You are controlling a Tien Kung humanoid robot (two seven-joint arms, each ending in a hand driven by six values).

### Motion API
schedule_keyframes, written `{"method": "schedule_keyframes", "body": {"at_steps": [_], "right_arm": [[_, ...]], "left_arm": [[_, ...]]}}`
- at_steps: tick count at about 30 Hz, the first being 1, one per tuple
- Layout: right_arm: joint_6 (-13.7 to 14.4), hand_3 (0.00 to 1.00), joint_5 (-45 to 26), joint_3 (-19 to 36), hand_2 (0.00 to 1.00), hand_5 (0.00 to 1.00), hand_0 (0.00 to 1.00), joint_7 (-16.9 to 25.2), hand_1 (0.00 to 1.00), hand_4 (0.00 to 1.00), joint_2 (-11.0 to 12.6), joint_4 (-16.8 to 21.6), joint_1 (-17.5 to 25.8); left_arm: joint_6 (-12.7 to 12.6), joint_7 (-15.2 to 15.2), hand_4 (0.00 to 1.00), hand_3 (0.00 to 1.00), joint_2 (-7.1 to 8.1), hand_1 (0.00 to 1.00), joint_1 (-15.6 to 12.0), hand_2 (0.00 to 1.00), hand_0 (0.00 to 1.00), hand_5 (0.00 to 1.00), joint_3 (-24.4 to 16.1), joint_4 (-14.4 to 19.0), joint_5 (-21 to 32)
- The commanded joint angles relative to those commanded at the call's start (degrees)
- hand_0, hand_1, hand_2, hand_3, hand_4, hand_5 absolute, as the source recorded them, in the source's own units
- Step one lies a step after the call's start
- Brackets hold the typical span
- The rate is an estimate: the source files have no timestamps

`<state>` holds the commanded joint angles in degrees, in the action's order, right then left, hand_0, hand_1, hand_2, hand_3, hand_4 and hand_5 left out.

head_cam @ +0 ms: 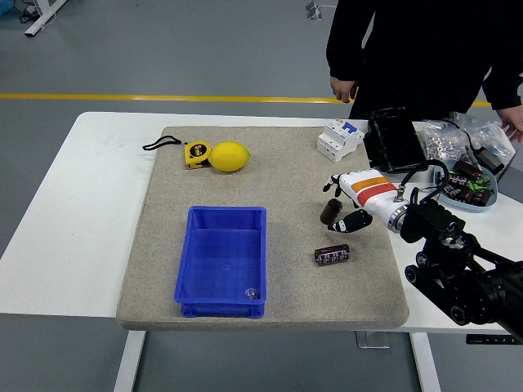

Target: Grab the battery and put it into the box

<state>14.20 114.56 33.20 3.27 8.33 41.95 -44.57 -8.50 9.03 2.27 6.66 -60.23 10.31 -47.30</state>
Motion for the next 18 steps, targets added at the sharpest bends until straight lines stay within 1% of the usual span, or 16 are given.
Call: {"method": "schedule_keyframes", "body": {"at_steps": [1, 6, 7, 12, 13, 18], "right_arm": [[0.0, 0.647, -0.1, -0.2, 0.547, 0.286, 0.256, 0.0, 0.331, 0.998, -0.1, -0.3, -0.1], [0.1, 0.647, -0.8, -0.6, 0.547, 0.286, 0.256, 0.1, 0.331, 0.998, -0.5, -1.2, -0.2], [0.0, 0.622, -0.9, -0.6, 0.536, 0.278, 0.27, 0.1, 0.419, 0.998, -0.5, -1.2, -0.2], [-0.2, 0.622, -1.2, -0.6, 0.536, 0.278, 0.27, 0.1, 0.419, 0.998, -0.7, -1.6, -0.2], [-0.2, 0.615, -1.2, -0.5, 0.532, 0.274, 0.302, 0.0, 0.451, 0.998, -0.7, -1.6, -0.2], [-0.5, 0.615, -1.4, -0.4, 0.532, 0.274, 0.302, -0.1, 0.451, 0.998, -0.8, -2.0, -0.2]], "left_arm": [[0.0, 0.0, 0.702, 0.631, -0.01, 0.706, 0.0, 0.732, 0.755, 0.625, 0.0, 0.0, 0.1], [0.0, -0.1, 0.702, 0.631, -0.02, 0.706, 0.1, 0.732, 0.755, 0.625, 0.3, 0.0, 0.4], [0.0, -0.1, 0.702, 0.631, -0.03, 0.706, 0.1, 0.733, 0.755, 0.625, 0.3, 0.0, 0.4], [0.0, -0.1, 0.702, 0.631, -0.03, 0.706, 0.1, 0.733, 0.755, 0.625, 0.3, 0.0, 0.4], [0.0, -0.1, 0.701, 0.631, -0.03, 0.706, 0.1, 0.734, 0.756, 0.625, 0.3, 0.0, 0.4], [0.1, -0.1, 0.701, 0.631, 0.01, 0.706, 0.2, 0.734, 0.756, 0.625, 0.4, 0.0, 0.4]]}}
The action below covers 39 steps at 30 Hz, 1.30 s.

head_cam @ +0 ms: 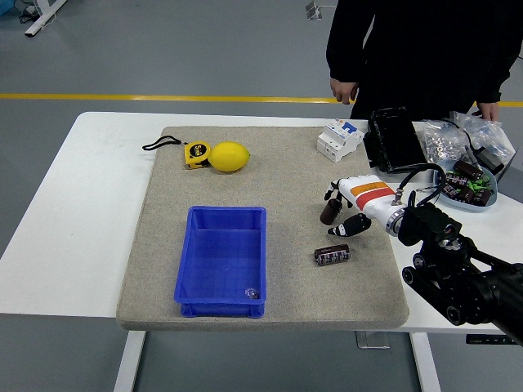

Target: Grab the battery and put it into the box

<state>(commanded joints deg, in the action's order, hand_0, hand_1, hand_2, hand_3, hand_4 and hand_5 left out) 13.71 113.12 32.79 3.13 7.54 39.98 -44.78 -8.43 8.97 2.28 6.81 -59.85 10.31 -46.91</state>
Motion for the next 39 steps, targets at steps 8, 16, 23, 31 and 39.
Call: {"method": "schedule_keyframes", "body": {"at_steps": [8, 16, 23, 31, 39], "right_arm": [[0.7, 0.575, -0.9, 0.1, 0.511, 0.227, 0.349, -0.1, 0.476, 0.998, -0.2, 0.0, 0.2], [3.0, 0.524, -1.9, -0.5, 0.487, 0.194, 0.331, -0.5, 0.454, 0.968, -0.7, -1.2, -0.1], [3.8, 0.505, -2.1, -1.1, 0.47, 0.167, 0.304, -0.4, 0.438, 0.931, -1.1, -2.4, 0.0], [4.7, 0.496, -2.4, -1.5, 0.464, 0.161, 0.291, -0.3, 0.431, 0.898, -1.5, -3.3, 0.1], [5.2, 0.484, -2.8, -1.8, 0.453, 0.144, 0.257, -0.4, 0.419, 0.86, -1.7, -3.5, 0.2]], "left_arm": [[0.0, 0.0, 0.702, 0.631, -0.04, 0.707, 0.0, 0.734, 0.755, 0.624, 0.0, 0.0, 0.1], [0.0, 0.0, 0.702, 0.631, -0.04, 0.707, 0.0, 0.735, 0.754, 0.624, 0.1, 0.0, 0.0], [0.0, 0.0, 0.702, 0.629, -0.04, 0.707, 0.0, 0.735, 0.755, 0.623, 0.3, 0.0, 0.1], [0.0, 0.1, 0.701, 0.63, -0.09, 0.709, 0.0, 0.734, 0.755, 0.623, 0.4, 0.0, -0.1], [0.1, 0.2, 0.701, 0.63, -0.13, 0.711, -0.2, 0.736, 0.754, 0.622, 0.4, 0.0, -0.2]]}}
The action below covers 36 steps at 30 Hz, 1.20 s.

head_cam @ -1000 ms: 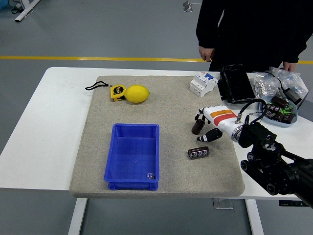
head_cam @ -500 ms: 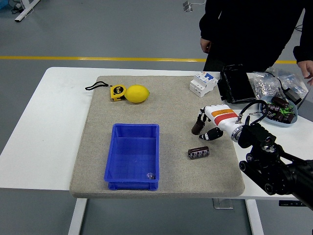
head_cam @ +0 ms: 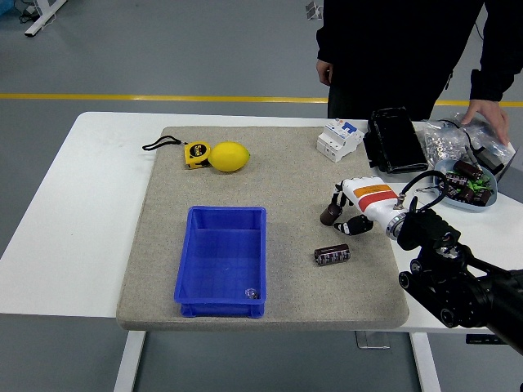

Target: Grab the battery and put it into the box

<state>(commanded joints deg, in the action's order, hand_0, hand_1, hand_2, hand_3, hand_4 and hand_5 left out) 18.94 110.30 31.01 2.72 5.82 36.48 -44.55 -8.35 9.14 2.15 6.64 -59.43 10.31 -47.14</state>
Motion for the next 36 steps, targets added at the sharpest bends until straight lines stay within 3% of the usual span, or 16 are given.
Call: {"method": "schedule_keyframes", "body": {"at_steps": [21, 28, 29, 36], "right_arm": [[-1.8, 0.493, -1.6, 0.6, 0.456, 0.138, 0.261, -1.4, 0.425, 0.851, 0.2, 0.4, -0.6], [-3.5, 0.502, -0.9, 1.0, 0.464, 0.14, 0.266, -1.6, 0.427, 0.854, 0.3, 0.7, -0.7], [-3.8, 0.549, -0.8, 1.0, 0.508, 0.153, 0.305, -1.6, 0.471, 0.905, 0.3, 0.7, -0.8], [-4.5, 0.568, -0.5, 1.2, 0.528, 0.168, 0.318, -1.6, 0.48, 0.934, 0.3, 0.7, -1.0]], "left_arm": [[0.0, -0.1, 0.701, 0.63, 0.0, 0.71, 0.2, 0.735, 0.756, 0.619, -0.5, 0.0, -0.3], [0.0, -0.1, 0.701, 0.629, 0.03, 0.71, 0.1, 0.734, 0.755, 0.619, -0.6, 0.0, -0.3], [0.0, -0.1, 0.701, 0.628, 0.04, 0.709, 0.1, 0.734, 0.755, 0.62, -0.6, 0.0, -0.3], [0.0, 0.0, 0.7, 0.628, 0.07, 0.709, 0.1, 0.733, 0.755, 0.619, -0.7, 0.0, -0.5]]}}
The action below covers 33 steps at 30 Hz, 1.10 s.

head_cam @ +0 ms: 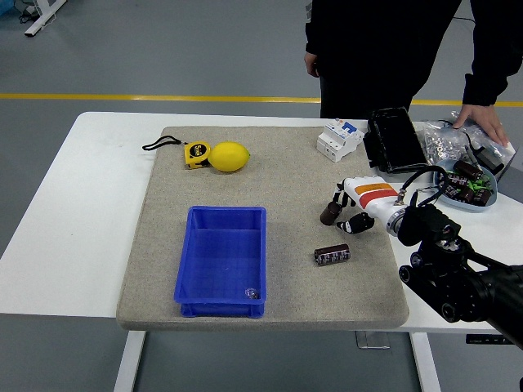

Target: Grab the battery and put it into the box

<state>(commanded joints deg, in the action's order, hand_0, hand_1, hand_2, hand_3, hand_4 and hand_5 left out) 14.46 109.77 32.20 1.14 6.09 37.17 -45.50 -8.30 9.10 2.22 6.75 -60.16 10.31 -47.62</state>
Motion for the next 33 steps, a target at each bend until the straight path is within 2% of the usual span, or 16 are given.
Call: {"method": "schedule_keyframes", "body": {"at_steps": [22, 33], "right_arm": [[-0.1, 0.577, -1.2, 0.6, 0.531, 0.193, 0.313, -0.4, 0.479, 0.966, -0.8, 0.1, -0.5], [0.6, 0.536, -1.4, 0.6, 0.497, 0.199, 0.307, -0.1, 0.449, 0.963, -1.2, 0.1, -0.3]], "left_arm": [[0.0, 0.1, 0.7, 0.629, 0.09, 0.706, 0.0, 0.731, 0.755, 0.617, -0.1, 0.0, -0.3], [0.0, 0.2, 0.701, 0.629, 0.11, 0.707, -0.3, 0.731, 0.755, 0.618, -0.1, 0.0, -0.4]]}}
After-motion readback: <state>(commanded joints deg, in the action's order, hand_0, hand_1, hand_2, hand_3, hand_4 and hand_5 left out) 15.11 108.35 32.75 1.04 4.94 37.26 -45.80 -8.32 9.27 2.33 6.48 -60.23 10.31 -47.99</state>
